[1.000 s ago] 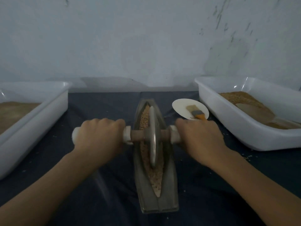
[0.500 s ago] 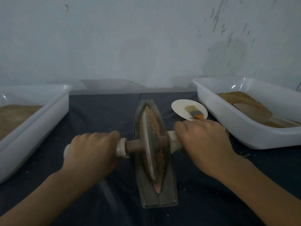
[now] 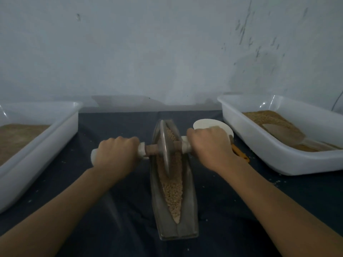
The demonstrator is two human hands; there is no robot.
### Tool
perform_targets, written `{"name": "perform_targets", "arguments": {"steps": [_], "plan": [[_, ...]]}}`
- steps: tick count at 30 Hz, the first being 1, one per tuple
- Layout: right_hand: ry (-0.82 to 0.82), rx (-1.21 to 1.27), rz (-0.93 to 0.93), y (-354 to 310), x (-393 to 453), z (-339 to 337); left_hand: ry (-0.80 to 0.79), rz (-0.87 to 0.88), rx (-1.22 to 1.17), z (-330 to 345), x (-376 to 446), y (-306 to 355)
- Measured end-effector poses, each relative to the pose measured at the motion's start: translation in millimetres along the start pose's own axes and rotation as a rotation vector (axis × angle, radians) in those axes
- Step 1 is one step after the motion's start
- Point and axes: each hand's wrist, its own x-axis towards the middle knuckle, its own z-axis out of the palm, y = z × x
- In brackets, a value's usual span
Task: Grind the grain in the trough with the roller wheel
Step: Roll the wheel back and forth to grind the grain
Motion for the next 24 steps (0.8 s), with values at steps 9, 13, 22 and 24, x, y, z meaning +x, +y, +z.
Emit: {"name": "perform_targets", "arguments": {"steps": [9, 13, 22, 24], "plan": [[0.043, 0.125, -0.033, 1.6, -54.6, -10.5, 0.064, 0.193, 0.123, -38.1, -48.5, -1.4], [-0.007, 0.15, 0.063, 12.7, -9.4, 30.3, 0.042, 0.08, 0.141, -20.3, 8.4, 10.0], [-0.07, 0.161, 0.066, 5.6, -33.6, 5.1, 0.03, 0.118, 0.082, -31.6, -15.4, 8.4], [-0.027, 0.108, 0.013, -3.0, -59.6, -11.0, 0.121, 0.218, 0.049, -37.4, -40.8, 4.4]]}}
